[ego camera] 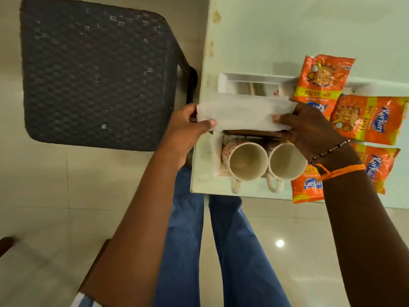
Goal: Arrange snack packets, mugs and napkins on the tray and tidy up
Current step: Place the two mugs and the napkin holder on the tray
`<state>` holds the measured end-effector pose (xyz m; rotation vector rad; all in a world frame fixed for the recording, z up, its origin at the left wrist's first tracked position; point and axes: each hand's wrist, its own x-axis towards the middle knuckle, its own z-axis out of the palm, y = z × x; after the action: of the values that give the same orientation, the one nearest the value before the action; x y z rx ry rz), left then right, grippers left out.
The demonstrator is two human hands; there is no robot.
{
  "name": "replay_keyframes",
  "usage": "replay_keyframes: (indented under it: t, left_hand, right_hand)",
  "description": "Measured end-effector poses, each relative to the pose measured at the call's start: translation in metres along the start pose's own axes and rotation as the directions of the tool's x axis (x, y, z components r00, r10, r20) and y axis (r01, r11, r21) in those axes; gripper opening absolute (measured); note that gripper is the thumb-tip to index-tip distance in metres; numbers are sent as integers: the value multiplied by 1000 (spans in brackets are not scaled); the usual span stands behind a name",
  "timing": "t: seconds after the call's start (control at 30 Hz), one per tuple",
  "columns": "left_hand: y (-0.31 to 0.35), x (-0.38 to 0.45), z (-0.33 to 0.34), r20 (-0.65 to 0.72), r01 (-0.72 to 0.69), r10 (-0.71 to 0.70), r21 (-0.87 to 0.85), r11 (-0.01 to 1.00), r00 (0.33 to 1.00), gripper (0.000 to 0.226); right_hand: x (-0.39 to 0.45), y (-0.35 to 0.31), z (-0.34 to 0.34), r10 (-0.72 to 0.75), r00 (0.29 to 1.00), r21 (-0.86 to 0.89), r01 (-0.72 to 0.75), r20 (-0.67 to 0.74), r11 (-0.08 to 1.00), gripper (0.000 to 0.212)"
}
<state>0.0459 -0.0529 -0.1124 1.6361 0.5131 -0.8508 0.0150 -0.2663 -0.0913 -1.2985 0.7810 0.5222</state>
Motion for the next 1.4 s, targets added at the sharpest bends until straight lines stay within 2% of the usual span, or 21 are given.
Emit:
replay_keyframes:
  t: [0.07,0.17,0.27,0.37,0.53,0.63,0.73,0.87,1.13,1.23,1.4]
  left_hand:
    - [-1,-4,22,-4,-49,50,105,993,999,29]
    - [-2,-4,49,-39,-117,129,223,968,991,25]
    - [-4,0,67,-92,-125,156,277,953,984,29]
    - [-7,1,78,-144,-100,150,307,947,978,28]
    - [-15,-4,83,-213,-40,100,270,962,972,33]
    - [-17,-9,83,-217,-5,53,213,977,975,40]
    - [-19,-12,85,-219,17,26,191,981,975,47]
    - [-17,-14,83,-221,17,20,165,986,975,45]
    - [-10,-12,83,-313,-52,117,207,977,942,48]
    - [-3,-12,90,-341,-132,218,257,957,915,46]
    - [19,-7,121,-257,-252,333,302,919,907,37]
  right_hand:
    - [-7,4,-21,-100,990,-135,86,-96,987,31]
    - [-12,13,-40,-315,928,-484,187,-199,855,23]
    - [-11,24,-50,-413,877,-577,210,-246,789,25]
    - [-6,38,-57,-387,881,-619,148,-272,771,27]
    - [-6,51,-61,-298,902,-503,109,-313,858,35]
    - [-4,54,-64,-222,904,-362,82,-366,929,44]
    - [-1,56,-65,-103,938,-211,33,-332,977,49]
    - [3,57,-57,-110,971,-265,51,-214,963,50]
    - [11,59,-63,-129,982,-306,83,-134,948,47]
    - [13,57,-74,-120,955,-245,52,-270,968,36]
    - [21,46,-103,-139,856,-203,41,-498,978,35]
